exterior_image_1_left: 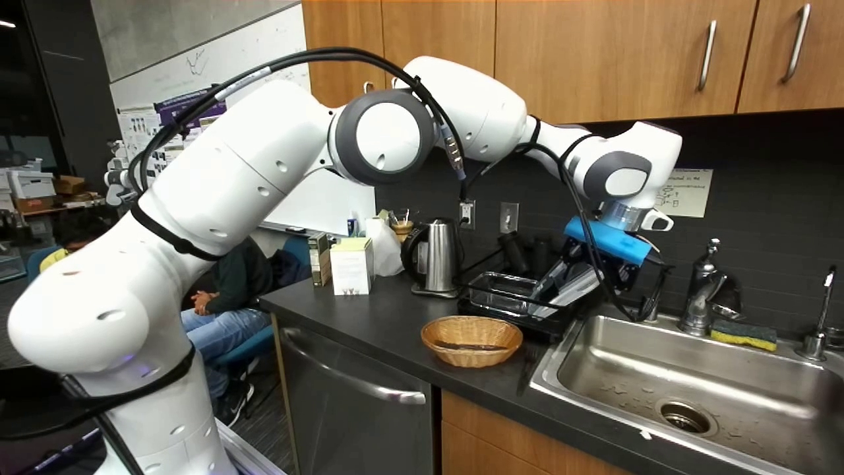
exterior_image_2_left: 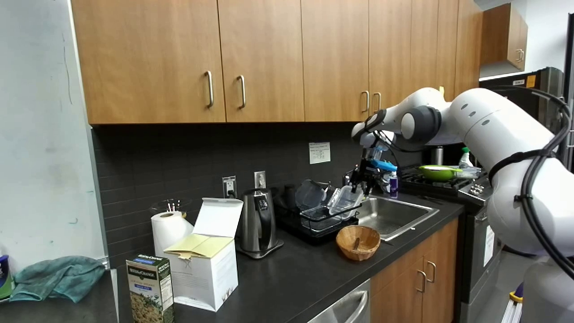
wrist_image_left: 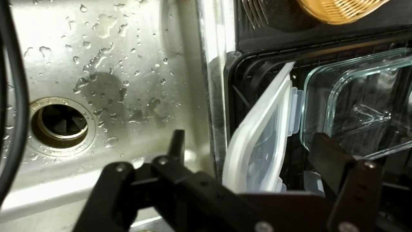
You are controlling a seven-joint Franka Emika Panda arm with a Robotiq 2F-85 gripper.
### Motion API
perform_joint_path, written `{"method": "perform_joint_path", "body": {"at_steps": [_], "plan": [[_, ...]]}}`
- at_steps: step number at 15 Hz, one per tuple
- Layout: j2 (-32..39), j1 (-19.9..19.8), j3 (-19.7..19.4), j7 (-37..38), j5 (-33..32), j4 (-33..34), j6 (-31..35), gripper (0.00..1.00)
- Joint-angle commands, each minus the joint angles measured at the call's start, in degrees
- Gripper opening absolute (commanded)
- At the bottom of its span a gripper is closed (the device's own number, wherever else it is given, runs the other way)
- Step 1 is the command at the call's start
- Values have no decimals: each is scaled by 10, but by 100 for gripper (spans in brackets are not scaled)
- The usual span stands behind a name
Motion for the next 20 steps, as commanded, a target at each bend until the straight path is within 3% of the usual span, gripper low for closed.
{"method": "perform_joint_path", "body": {"at_steps": [1, 3, 7, 14, 15, 20], "plan": [[19, -5, 4, 14, 7, 42, -23, 100], [25, -5, 4, 19, 7, 52, -28, 100], [36, -7, 3, 25, 7, 70, -35, 59], [53, -11, 4, 29, 6, 96, -47, 7], [53, -11, 5, 29, 8, 100, -51, 3], [53, -9, 7, 29, 9, 113, -64, 5]]}}
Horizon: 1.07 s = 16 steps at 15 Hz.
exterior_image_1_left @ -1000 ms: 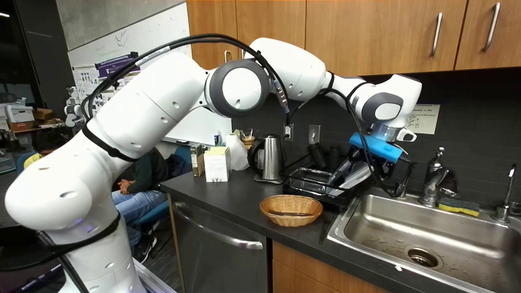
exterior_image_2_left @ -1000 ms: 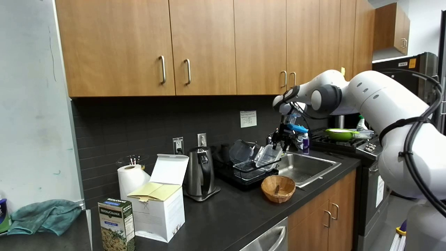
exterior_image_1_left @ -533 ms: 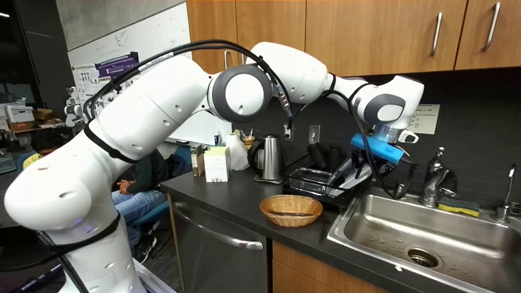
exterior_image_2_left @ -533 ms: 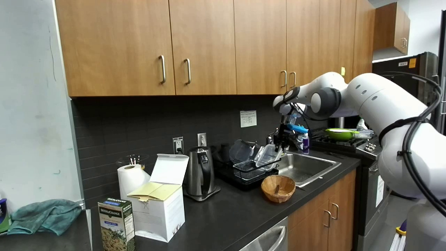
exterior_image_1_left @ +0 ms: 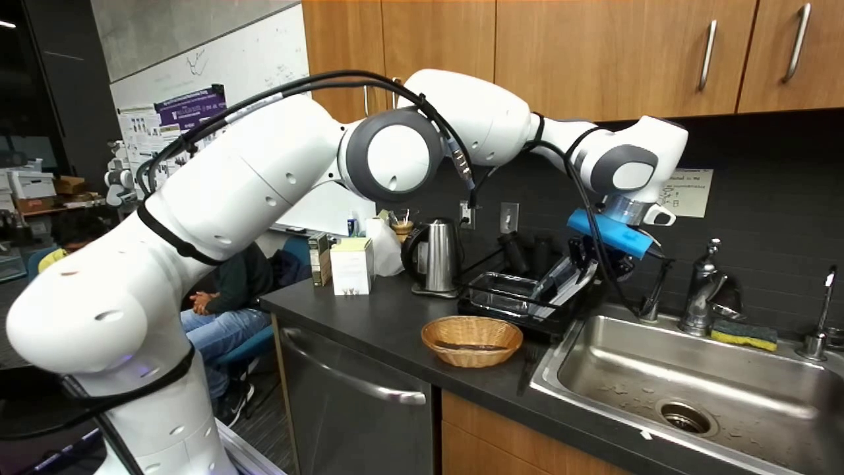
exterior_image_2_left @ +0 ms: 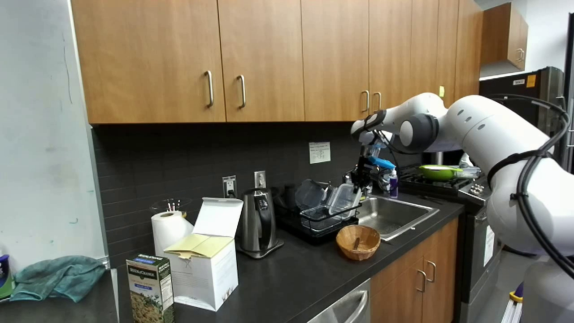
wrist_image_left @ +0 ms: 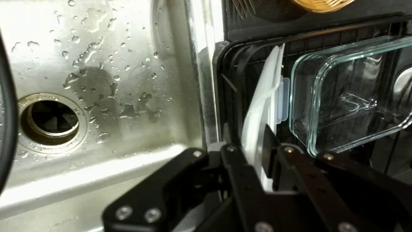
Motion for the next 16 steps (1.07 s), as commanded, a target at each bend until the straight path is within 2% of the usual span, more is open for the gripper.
{"method": "perform_joint_path", "body": {"at_steps": [1, 16], "plan": [[11, -2, 1, 7, 1, 28, -11, 4], [2, 18, -1, 0, -17, 41, -6, 4]]}}
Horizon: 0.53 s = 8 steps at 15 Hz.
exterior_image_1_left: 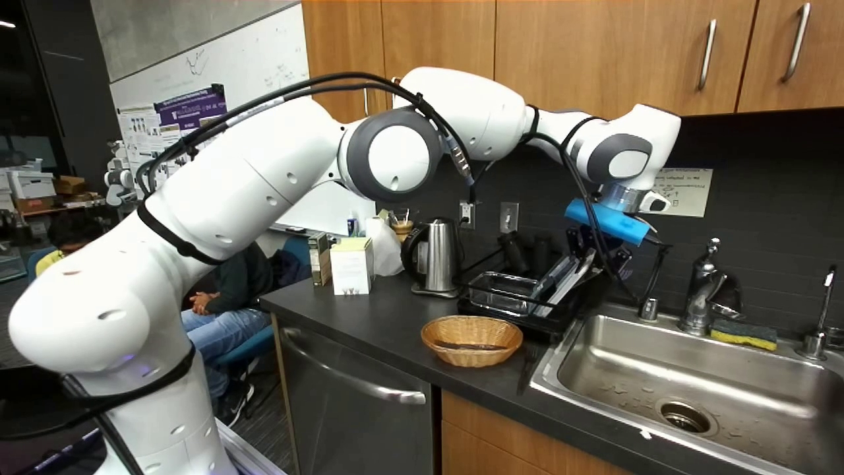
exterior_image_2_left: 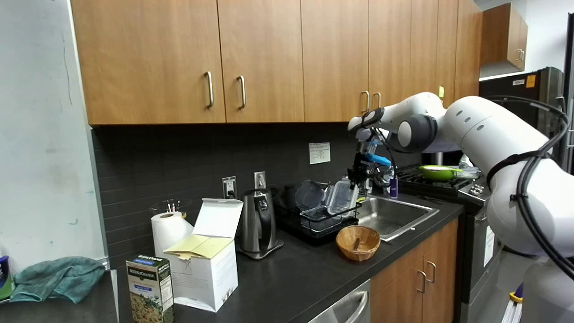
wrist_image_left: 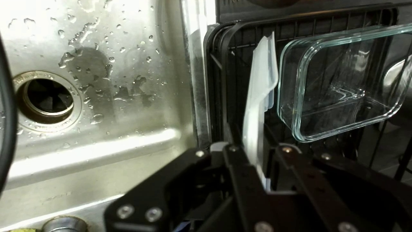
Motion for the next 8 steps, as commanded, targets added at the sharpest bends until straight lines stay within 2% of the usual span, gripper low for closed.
{"method": "perform_joint_path", "body": {"at_steps": [1, 8], "plan": [[1, 11, -6, 1, -17, 16, 0, 4], [-2, 28, -15, 6, -59, 22, 1, 4]]}}
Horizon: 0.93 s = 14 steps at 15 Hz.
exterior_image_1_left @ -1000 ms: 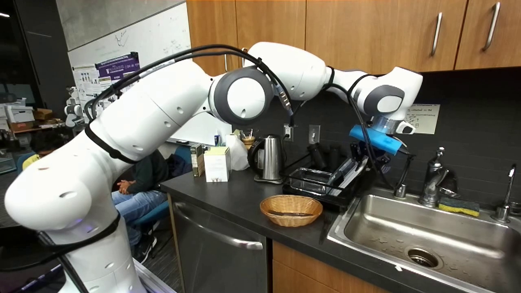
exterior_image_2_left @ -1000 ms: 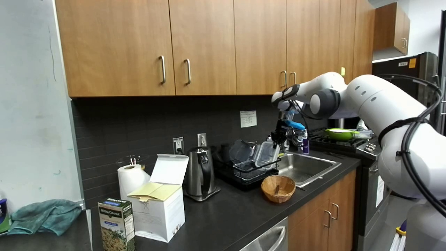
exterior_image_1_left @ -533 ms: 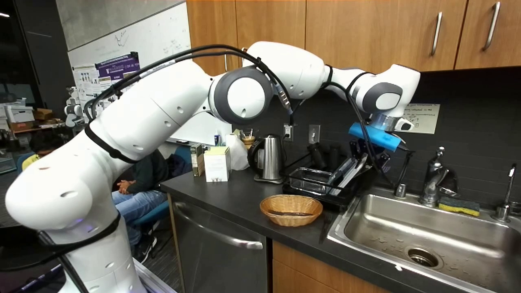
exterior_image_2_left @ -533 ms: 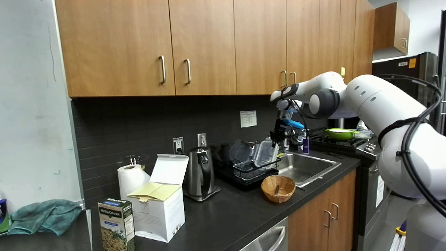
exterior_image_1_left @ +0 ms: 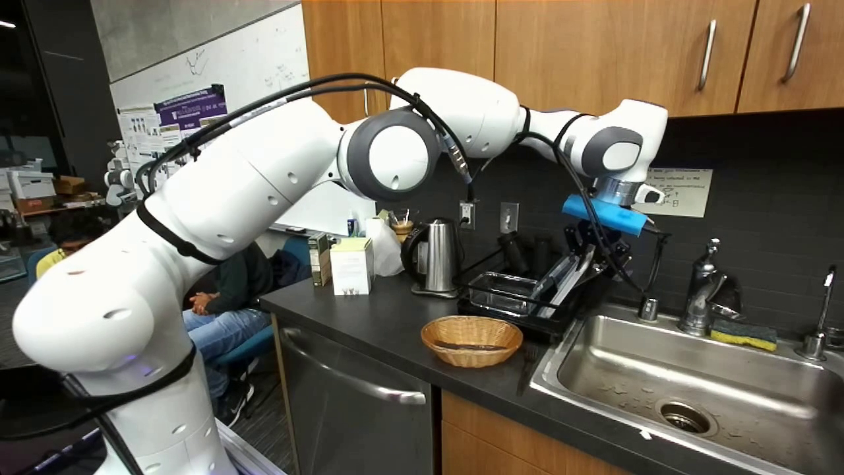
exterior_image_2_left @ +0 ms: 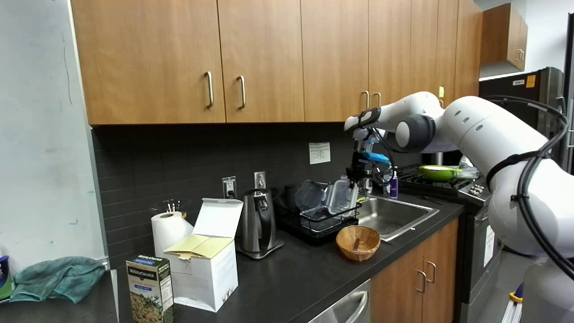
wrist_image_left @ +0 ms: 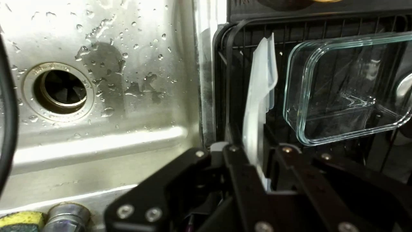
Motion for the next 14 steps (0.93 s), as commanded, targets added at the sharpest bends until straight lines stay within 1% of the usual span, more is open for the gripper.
{"method": "perform_joint_path", "body": {"at_steps": [1, 7, 14], "plan": [[-3, 16, -12, 5, -26, 10, 1, 4], [-12, 36, -10, 2, -58, 5, 3, 4], [-21, 58, -8, 1, -79, -7, 10, 4]]}}
